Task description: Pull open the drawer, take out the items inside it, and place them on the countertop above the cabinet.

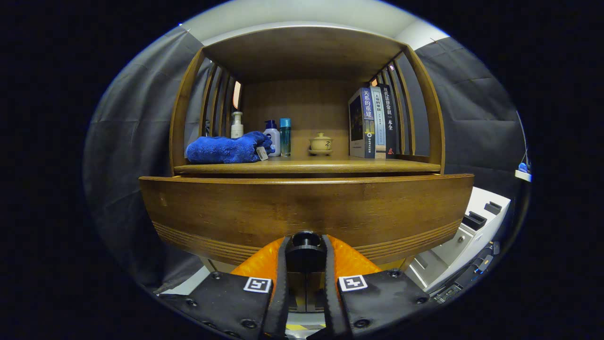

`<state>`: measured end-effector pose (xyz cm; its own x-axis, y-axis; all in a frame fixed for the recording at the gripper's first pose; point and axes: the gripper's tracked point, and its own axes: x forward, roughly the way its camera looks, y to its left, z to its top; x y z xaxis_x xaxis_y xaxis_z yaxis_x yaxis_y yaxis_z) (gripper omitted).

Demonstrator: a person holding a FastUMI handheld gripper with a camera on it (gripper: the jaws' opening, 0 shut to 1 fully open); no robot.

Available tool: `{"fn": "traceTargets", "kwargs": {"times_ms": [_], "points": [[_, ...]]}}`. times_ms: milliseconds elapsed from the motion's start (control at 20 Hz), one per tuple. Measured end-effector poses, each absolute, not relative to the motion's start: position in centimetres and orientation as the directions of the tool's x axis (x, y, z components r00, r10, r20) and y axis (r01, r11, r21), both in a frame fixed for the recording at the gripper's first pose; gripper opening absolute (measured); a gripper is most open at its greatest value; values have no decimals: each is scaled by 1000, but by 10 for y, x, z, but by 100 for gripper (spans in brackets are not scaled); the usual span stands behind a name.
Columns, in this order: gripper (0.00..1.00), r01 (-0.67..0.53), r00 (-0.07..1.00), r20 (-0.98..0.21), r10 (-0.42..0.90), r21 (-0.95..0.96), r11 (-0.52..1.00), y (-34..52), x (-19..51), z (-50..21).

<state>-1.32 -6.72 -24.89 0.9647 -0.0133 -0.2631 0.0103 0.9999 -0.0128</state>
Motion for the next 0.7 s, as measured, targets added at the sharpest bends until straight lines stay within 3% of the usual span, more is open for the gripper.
{"fn": "traceTargets", "kwargs": {"times_ms": [700], "points": [[39, 16, 972, -233, -21, -23, 1000, -67, -26, -249]]}}
